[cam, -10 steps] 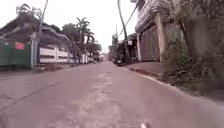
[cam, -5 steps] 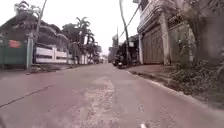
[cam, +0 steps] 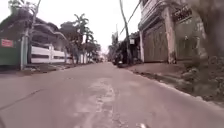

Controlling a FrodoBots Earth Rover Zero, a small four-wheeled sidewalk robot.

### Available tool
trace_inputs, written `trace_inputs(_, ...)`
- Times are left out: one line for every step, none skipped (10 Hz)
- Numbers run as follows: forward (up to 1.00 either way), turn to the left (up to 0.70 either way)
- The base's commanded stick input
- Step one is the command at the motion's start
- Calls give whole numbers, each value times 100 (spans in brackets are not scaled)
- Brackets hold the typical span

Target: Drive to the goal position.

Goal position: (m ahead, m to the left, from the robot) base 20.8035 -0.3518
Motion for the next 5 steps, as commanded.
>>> trace_inputs(100,0)
trace_inputs(100,0)
trace_inputs(100,0)
trace_inputs(100,0)
trace_inputs(100,0)
